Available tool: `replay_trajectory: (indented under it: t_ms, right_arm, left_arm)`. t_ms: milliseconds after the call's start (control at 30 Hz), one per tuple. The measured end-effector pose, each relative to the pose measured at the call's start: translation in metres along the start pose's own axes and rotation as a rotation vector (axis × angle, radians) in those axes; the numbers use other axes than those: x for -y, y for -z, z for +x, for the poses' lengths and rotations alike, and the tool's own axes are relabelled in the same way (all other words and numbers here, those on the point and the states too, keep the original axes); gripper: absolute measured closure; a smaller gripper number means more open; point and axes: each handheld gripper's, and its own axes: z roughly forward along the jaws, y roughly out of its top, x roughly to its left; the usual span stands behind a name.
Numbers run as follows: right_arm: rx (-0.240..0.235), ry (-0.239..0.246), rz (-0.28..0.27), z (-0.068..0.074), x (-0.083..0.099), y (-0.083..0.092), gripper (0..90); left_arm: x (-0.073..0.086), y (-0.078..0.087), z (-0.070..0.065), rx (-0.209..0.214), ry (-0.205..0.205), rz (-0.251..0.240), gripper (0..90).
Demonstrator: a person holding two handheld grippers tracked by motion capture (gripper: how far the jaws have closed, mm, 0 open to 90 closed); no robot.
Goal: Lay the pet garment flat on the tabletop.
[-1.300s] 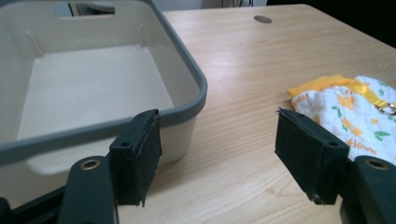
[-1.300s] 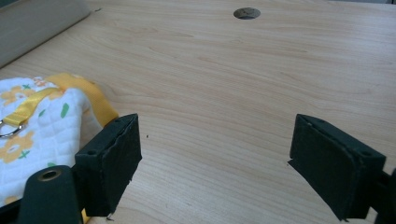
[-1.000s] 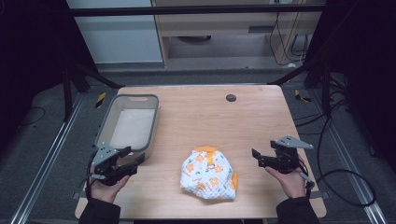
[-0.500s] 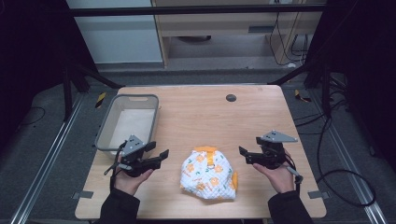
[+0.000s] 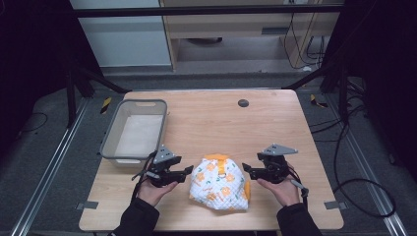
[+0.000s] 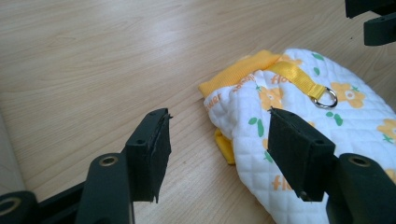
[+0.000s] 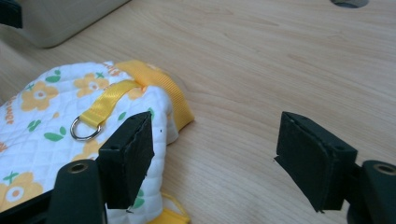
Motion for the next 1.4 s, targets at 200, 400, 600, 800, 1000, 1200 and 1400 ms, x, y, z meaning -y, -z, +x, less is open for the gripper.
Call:
replay_trajectory:
  t_ms: [200,400,600,800,1000,1200,1400]
  right_arm:
    - [-0.043,0.021,0.022,0.008,0.002,-0.008,32.5]
    - [-0.092,0.015,0.044,0.014,0.006,-0.017,37.1]
    - [-0.132,0.018,0.083,0.018,0.010,-0.026,45.6]
    - [-0.176,0.000,0.103,0.020,0.011,-0.030,55.2]
    - [-0.198,-0.006,0.116,0.020,0.012,-0.034,68.4]
    - [-0.207,-0.023,0.122,0.021,0.011,-0.036,83.8]
    - [-0.219,-0.029,0.112,0.021,0.008,-0.031,88.3]
  left_arm:
    - [0.001,-0.009,-0.003,0.010,-0.017,0.021,41.0]
    - [0.005,-0.025,-0.005,0.038,-0.021,0.062,44.7]
    - [0.008,-0.034,-0.008,0.068,-0.017,0.081,48.3]
    - [0.011,-0.041,-0.012,0.094,-0.019,0.120,54.0]
    - [0.013,-0.046,-0.015,0.116,-0.010,0.147,70.8]
    - [0.013,-0.046,-0.014,0.131,0.007,0.154,79.8]
    - [0.010,-0.041,-0.015,0.130,0.011,0.137,82.1]
